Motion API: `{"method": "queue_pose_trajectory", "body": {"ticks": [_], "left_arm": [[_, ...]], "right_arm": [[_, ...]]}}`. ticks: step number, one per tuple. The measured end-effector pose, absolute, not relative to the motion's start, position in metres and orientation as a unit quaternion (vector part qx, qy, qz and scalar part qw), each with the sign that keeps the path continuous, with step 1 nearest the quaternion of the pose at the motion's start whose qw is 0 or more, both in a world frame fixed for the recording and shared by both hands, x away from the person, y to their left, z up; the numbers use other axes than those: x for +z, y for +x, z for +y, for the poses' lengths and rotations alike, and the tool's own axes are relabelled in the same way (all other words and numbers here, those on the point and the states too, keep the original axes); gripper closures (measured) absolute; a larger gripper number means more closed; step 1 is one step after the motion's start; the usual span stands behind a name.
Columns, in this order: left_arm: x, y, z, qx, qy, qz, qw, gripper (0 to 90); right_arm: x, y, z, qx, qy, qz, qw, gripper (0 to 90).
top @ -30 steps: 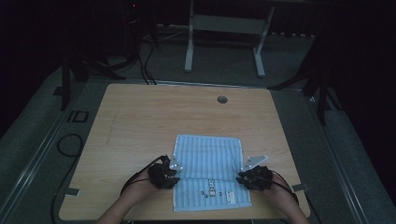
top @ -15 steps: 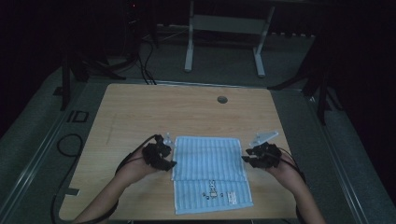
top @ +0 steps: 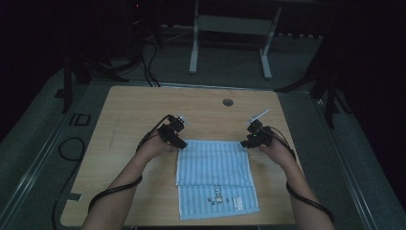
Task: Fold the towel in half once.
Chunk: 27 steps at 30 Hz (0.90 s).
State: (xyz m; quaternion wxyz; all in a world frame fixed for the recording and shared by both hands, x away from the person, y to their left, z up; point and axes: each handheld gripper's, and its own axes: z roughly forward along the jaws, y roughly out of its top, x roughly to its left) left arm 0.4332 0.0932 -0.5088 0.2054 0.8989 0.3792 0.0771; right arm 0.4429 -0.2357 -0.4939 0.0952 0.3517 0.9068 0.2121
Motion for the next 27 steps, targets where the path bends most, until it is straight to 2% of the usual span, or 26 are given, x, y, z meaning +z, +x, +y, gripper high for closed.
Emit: {"method": "queue_pose_trajectory", "body": {"ticks": [9, 14, 16, 20, 23, 25, 27], "left_arm": [[-0.522, 0.436, 0.088, 0.077, 0.901, 0.382, 0.192, 43.0], [-0.528, 0.436, 0.088, 0.074, 0.904, 0.376, 0.189, 47.0], [-0.527, 0.437, 0.088, 0.066, 0.907, 0.370, 0.191, 49.8], [-0.526, 0.436, 0.083, 0.056, 0.914, 0.354, 0.193, 67.3], [-0.525, 0.435, 0.078, 0.049, 0.919, 0.342, 0.189, 83.0], [-0.522, 0.433, 0.075, 0.061, 0.922, 0.337, 0.180, 85.4], [-0.515, 0.432, 0.076, 0.075, 0.918, 0.335, 0.198, 86.3]], "right_arm": [[-0.513, 0.458, -0.230, 0.195, 0.385, 0.899, 0.079, 52.8], [-0.522, 0.458, -0.221, 0.158, 0.366, 0.914, 0.074, 58.7], [-0.521, 0.458, -0.219, 0.155, 0.360, 0.917, 0.069, 64.2], [-0.520, 0.457, -0.213, 0.146, 0.347, 0.925, 0.061, 78.7], [-0.519, 0.454, -0.207, 0.130, 0.332, 0.932, 0.067, 82.5], [-0.518, 0.454, -0.206, 0.127, 0.326, 0.933, 0.078, 83.5], [-0.514, 0.455, -0.207, 0.139, 0.329, 0.930, 0.080, 83.7]]}}
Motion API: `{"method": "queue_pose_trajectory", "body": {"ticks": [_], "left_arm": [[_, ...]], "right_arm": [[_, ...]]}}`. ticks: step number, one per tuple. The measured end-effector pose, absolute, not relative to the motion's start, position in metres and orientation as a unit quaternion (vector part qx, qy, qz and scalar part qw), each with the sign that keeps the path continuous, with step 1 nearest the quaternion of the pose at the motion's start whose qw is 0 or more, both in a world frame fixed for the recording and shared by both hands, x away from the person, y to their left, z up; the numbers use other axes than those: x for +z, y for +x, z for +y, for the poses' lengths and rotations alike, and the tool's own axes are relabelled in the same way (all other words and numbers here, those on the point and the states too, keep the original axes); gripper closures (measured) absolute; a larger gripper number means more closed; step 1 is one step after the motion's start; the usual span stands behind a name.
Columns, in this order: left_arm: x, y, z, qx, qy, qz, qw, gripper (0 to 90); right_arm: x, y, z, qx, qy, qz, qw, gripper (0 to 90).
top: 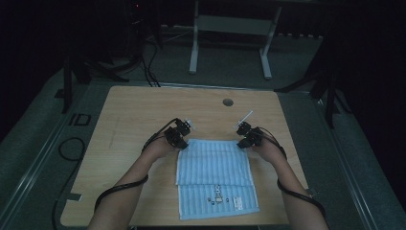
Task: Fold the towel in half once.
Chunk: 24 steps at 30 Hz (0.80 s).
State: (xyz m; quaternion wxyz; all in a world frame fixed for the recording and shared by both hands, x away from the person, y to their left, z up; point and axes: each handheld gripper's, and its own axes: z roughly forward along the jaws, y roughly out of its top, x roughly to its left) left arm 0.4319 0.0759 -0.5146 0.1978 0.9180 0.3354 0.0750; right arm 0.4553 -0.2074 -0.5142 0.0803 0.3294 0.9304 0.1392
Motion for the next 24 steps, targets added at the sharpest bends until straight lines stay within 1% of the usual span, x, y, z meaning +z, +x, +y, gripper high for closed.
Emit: {"method": "queue_pose_trajectory", "body": {"ticks": [2, 4, 6, 7, 12, 14, 16, 19, 21, 23, 24], "left_arm": [[-0.503, 0.434, 0.079, 0.079, 0.910, 0.343, 0.219, 86.8], [-0.489, 0.438, 0.081, 0.095, 0.901, 0.352, 0.234, 86.8], [-0.468, 0.442, 0.083, 0.117, 0.894, 0.355, 0.247, 86.8], [-0.456, 0.444, 0.084, 0.128, 0.890, 0.355, 0.254, 86.8], [-0.389, 0.442, 0.090, 0.199, 0.876, 0.338, 0.281, 86.6], [-0.364, 0.439, 0.095, 0.234, 0.863, 0.336, 0.296, 86.5], [-0.345, 0.433, 0.100, 0.255, 0.850, 0.332, 0.320, 86.5], [-0.330, 0.424, 0.108, 0.279, 0.836, 0.317, 0.350, 86.4], [-0.328, 0.418, 0.112, 0.296, 0.830, 0.315, 0.353, 86.4], [-0.332, 0.412, 0.116, 0.284, 0.834, 0.315, 0.354, 86.4], [-0.336, 0.408, 0.116, 0.280, 0.840, 0.308, 0.348, 86.4]], "right_arm": [[-0.508, 0.459, -0.211, 0.151, 0.336, 0.926, 0.087, 84.1], [-0.498, 0.464, -0.212, 0.158, 0.343, 0.921, 0.095, 84.1], [-0.483, 0.470, -0.212, 0.169, 0.348, 0.916, 0.106, 84.1], [-0.473, 0.472, -0.212, 0.176, 0.349, 0.913, 0.119, 84.1], [-0.406, 0.479, -0.205, 0.209, 0.337, 0.901, 0.178, 84.1], [-0.376, 0.478, -0.202, 0.222, 0.330, 0.892, 0.216, 84.1], [-0.347, 0.474, -0.200, 0.251, 0.324, 0.876, 0.256, 84.1], [-0.312, 0.464, -0.200, 0.291, 0.310, 0.853, 0.302, 84.1], [-0.300, 0.456, -0.200, 0.300, 0.300, 0.851, 0.310, 84.0], [-0.297, 0.448, -0.202, 0.302, 0.286, 0.853, 0.314, 84.0], [-0.298, 0.444, -0.203, 0.303, 0.282, 0.857, 0.307, 83.9]]}}
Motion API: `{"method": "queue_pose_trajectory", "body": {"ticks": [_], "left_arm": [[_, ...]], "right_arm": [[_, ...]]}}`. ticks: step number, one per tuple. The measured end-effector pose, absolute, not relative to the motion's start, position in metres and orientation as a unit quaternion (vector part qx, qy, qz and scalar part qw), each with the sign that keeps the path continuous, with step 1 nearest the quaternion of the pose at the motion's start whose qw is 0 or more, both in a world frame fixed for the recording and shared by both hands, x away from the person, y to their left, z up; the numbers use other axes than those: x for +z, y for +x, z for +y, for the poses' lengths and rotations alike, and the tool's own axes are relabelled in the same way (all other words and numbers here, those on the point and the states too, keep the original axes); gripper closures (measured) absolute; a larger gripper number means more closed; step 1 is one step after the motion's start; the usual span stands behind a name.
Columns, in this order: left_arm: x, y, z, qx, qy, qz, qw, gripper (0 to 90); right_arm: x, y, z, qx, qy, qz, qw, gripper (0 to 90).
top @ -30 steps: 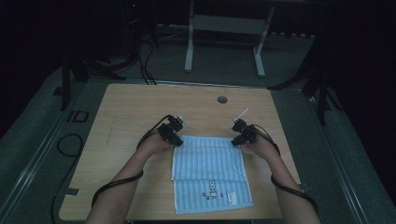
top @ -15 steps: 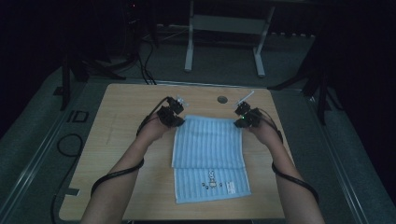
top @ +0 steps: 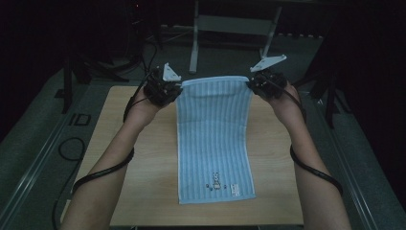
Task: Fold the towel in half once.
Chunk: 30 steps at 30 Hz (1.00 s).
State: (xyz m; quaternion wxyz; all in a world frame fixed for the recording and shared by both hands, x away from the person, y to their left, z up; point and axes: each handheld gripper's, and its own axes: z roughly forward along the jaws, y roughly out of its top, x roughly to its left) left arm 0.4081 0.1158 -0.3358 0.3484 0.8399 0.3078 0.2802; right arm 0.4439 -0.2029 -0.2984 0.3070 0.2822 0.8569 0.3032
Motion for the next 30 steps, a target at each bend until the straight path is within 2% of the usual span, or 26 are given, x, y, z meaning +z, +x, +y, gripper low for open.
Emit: {"method": "queue_pose_trajectory", "body": {"ticks": [6, 19, 26, 30], "left_arm": [[-0.366, 0.382, 0.114, 0.240, 0.865, 0.290, 0.332, 86.3], [-0.442, 0.306, 0.105, 0.158, 0.914, 0.221, 0.302, 86.2], [-0.466, 0.276, 0.104, 0.128, 0.919, 0.213, 0.305, 86.2], [-0.480, 0.262, 0.100, 0.117, 0.928, 0.194, 0.294, 85.5]], "right_arm": [[-0.331, 0.419, -0.211, 0.275, 0.255, 0.885, 0.277, 83.9], [-0.407, 0.341, -0.237, 0.256, 0.201, 0.925, 0.196, 83.4], [-0.446, 0.300, -0.246, 0.254, 0.196, 0.934, 0.156, 83.5], [-0.456, 0.288, -0.253, 0.259, 0.202, 0.934, 0.142, 83.4]]}}
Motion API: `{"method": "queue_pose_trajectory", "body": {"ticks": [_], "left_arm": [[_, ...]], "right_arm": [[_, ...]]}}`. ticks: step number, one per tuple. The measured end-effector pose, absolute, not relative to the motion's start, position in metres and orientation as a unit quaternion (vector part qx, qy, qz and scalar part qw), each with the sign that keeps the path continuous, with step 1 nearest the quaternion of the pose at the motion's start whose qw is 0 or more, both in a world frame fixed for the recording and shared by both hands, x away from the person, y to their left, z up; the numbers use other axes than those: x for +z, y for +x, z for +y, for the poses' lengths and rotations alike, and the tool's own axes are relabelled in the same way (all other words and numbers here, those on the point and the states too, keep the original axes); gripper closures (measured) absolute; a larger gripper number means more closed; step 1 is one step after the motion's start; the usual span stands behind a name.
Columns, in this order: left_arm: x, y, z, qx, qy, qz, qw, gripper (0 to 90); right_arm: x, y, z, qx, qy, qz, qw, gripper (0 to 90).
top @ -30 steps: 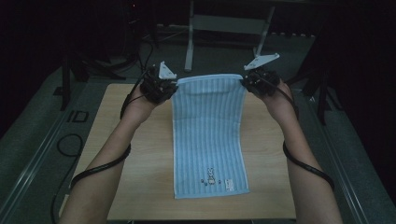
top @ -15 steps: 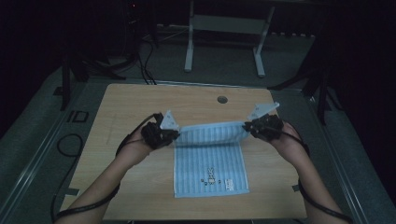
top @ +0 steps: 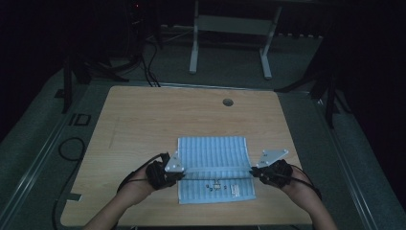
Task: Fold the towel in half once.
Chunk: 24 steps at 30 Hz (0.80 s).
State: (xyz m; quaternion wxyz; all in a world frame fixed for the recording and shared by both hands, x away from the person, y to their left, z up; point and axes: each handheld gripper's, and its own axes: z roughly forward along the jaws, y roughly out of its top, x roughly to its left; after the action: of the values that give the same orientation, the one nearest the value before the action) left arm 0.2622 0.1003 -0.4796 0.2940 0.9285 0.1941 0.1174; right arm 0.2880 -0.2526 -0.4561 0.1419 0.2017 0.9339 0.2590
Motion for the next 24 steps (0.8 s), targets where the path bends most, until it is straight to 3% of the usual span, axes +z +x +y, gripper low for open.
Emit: {"method": "queue_pose_trajectory", "body": {"ticks": [9, 13, 15, 24], "left_arm": [[-0.516, 0.233, 0.087, 0.095, 0.940, 0.180, 0.274, 83.6], [-0.519, 0.222, 0.082, 0.051, 0.948, 0.177, 0.260, 64.5], [-0.518, 0.217, 0.082, 0.054, 0.949, 0.187, 0.249, 54.0], [-0.507, 0.230, 0.088, 0.065, 0.939, 0.218, 0.259, 46.1]], "right_arm": [[-0.481, 0.255, -0.265, 0.268, 0.215, 0.932, 0.112, 82.9], [-0.487, 0.241, -0.273, 0.266, 0.232, 0.931, 0.090, 68.3], [-0.488, 0.236, -0.278, 0.263, 0.238, 0.931, 0.089, 60.4], [-0.491, 0.251, -0.277, 0.262, 0.249, 0.927, 0.096, 59.3]]}}
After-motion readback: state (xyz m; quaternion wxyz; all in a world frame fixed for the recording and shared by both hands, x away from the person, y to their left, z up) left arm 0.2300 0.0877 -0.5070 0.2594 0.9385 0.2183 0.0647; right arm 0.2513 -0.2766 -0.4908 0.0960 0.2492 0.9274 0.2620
